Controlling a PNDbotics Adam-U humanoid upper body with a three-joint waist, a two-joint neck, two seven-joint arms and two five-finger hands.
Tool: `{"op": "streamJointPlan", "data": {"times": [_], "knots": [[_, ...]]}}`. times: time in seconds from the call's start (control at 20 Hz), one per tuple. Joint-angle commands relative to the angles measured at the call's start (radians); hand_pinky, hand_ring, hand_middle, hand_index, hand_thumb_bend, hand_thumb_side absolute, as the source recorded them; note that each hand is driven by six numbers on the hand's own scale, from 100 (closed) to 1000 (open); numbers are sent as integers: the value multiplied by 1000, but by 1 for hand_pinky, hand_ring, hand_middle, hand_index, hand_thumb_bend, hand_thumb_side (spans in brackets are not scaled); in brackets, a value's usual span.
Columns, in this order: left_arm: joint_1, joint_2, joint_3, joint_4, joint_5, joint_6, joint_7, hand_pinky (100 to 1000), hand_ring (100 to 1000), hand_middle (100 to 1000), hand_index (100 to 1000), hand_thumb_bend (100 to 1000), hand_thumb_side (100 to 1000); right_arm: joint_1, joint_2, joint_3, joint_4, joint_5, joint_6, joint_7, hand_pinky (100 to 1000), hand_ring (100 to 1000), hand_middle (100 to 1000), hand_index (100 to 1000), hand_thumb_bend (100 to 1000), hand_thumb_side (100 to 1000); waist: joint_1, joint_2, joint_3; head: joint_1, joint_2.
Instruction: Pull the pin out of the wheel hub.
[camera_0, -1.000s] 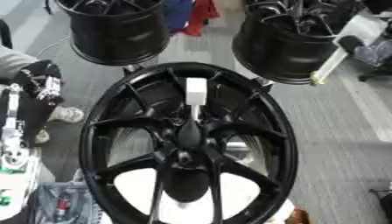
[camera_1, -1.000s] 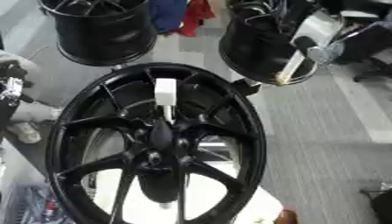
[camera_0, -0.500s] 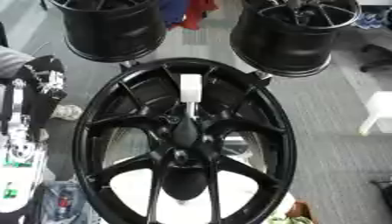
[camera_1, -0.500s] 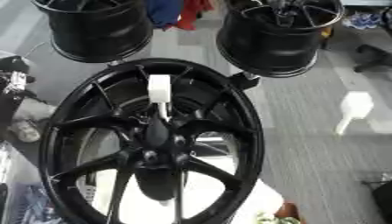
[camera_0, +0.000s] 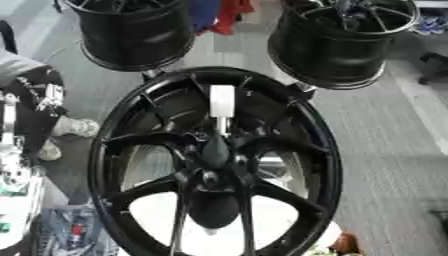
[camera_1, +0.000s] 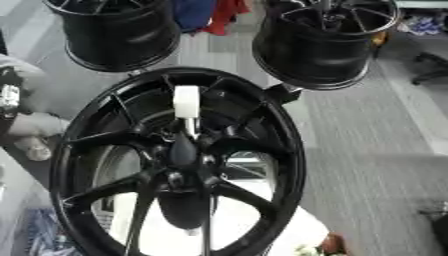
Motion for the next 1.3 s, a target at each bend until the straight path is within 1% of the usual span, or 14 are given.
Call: {"op": "streamJointPlan", "data": {"times": [0.05, 0.2, 0.3, 0.35, 0.55, 0.75, 0.85, 0.95, 1.05, 1.15, 1.3], "knots": [[-11, 9, -7, -19, 1, -4, -9, 449, 613, 638, 781, 218, 600, 51, -18, -29, -61, -31, -35, -56, 815, 830, 879, 941, 373, 350, -2, -14, 7, -14, 4], [-11, 6, -13, -18, 3, -5, -15, 450, 613, 638, 781, 218, 600, 124, 0, -25, -127, -57, -57, -109, 791, 814, 866, 940, 357, 334, -2, -16, 18, -23, 4], [-11, 4, -14, -17, 3, -6, -17, 449, 613, 637, 781, 218, 600, 141, 20, -8, -171, -74, -72, -145, 759, 796, 853, 936, 345, 322, 0, -16, 22, -23, 4], [-12, 3, -15, -17, 4, -6, -17, 449, 612, 637, 781, 217, 600, 145, 32, 3, -195, -85, -83, -164, 734, 777, 841, 931, 335, 311, 1, -16, 23, -24, 4], [-13, -1, -17, -16, 5, -8, -20, 449, 612, 636, 779, 217, 600, 145, 86, 53, -306, -150, -147, -236, 681, 718, 815, 920, 318, 302, 7, -13, 27, -27, 4], [-14, -9, -22, -14, 7, -9, -25, 449, 613, 636, 778, 217, 600, 127, 138, 129, -417, -213, -209, -304, 649, 664, 788, 908, 302, 290, 14, -12, 30, -30, 4], [-15, -13, -24, -13, 8, -10, -27, 449, 613, 637, 778, 216, 601, 113, 169, 174, -470, -246, -220, -334, 645, 659, 782, 902, 294, 284, 17, -11, 32, -33, 4], [-16, -17, -26, -13, 9, -11, -30, 449, 613, 637, 778, 216, 601, 94, 201, 217, -510, -281, -216, -337, 643, 658, 780, 900, 290, 281, 21, -10, 35, -34, 4], [-17, -19, -28, -12, 9, -11, -31, 449, 613, 637, 778, 215, 601, 73, 235, 248, -524, -312, -210, -323, 643, 657, 777, 895, 280, 280, 24, -9, 36, -36, 4], [-17, -22, -29, -11, 10, -12, -32, 449, 613, 637, 778, 214, 602, 55, 273, 273, -514, -326, -202, -298, 642, 655, 774, 894, 276, 275, 27, -10, 36, -38, 4], [-18, -25, -31, -12, 12, -13, -35, 450, 614, 638, 779, 213, 602, 39, 326, 292, -487, -324, -200, -263, 641, 654, 773, 894, 272, 269, 33, -9, 35, -37, 4]]}}
